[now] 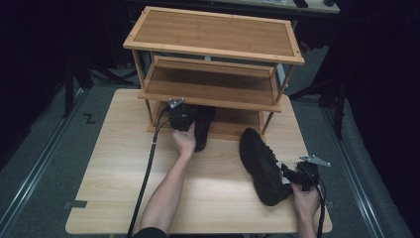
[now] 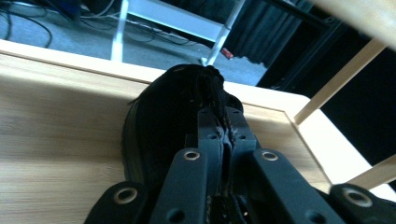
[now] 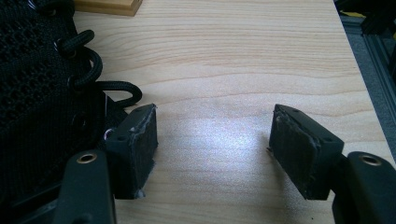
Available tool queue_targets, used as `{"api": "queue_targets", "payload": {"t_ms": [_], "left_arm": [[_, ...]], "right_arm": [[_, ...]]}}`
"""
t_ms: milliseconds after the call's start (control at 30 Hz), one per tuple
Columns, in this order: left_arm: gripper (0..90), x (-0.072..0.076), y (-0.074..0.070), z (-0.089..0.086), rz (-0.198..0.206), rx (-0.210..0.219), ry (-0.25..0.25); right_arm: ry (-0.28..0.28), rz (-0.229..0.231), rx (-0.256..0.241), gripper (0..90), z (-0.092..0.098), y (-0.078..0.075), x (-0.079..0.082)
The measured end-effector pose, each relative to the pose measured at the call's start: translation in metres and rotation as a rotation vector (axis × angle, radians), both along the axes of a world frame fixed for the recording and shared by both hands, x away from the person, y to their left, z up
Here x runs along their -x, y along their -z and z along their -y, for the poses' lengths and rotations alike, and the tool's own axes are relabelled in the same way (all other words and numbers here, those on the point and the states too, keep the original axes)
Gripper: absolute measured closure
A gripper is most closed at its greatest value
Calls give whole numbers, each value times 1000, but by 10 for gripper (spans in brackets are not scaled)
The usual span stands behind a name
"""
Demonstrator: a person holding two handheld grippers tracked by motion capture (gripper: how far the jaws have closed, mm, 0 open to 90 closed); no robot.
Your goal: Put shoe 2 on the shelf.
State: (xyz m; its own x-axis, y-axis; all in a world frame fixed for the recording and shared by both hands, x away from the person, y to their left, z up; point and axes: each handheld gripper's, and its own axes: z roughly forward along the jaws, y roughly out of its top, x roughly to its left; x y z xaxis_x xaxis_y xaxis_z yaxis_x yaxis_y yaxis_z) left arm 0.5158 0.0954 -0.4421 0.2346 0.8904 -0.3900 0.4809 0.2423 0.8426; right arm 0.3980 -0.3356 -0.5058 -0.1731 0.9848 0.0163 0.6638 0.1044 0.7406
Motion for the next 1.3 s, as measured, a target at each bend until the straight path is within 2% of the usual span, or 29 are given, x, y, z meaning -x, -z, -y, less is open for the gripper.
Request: {"api": "queue_targets", "payload": {"t_ms": [33, 100, 167, 233, 267, 300, 367, 600, 767, 933, 1267, 1300], "left_arm": [[867, 0, 1, -2, -4, -29, -4], [842, 0, 1, -3, -4, -34, -6], [789, 0, -1, -8, -14, -14, 3], [739, 1, -1, -8, -21, -43, 14], [710, 1, -1, -8, -21, -43, 14], [673, 2, 0, -10, -35, -85, 24], [617, 3, 1, -12, -43, -118, 29], [499, 10, -7, -16, -6, -171, 52], [457, 20, -13, -21, 24, -232, 77], [443, 32, -14, -28, 46, -255, 79], [433, 51, -5, -38, 28, -308, 136], [433, 57, -1, -41, 26, -315, 145]], "right_arm": [[0, 0, 0, 327, 0, 0, 0], [0, 0, 1, 328, 0, 0, 0], [0, 0, 1, 328, 0, 0, 0], [0, 0, 2, 328, 0, 0, 0], [0, 0, 2, 328, 0, 0, 0], [-3, 2, 8, 329, 0, 0, 0], [-1, 0, 8, 329, 0, 0, 0], [3, -1, 11, 329, -1, 0, 0], [3, -1, 11, 329, -1, 0, 0], [1, -2, 17, 329, -2, 0, 0], [-12, -3, 20, 335, -2, 0, -1], [-24, -4, 24, 325, -2, 0, -1]]}}
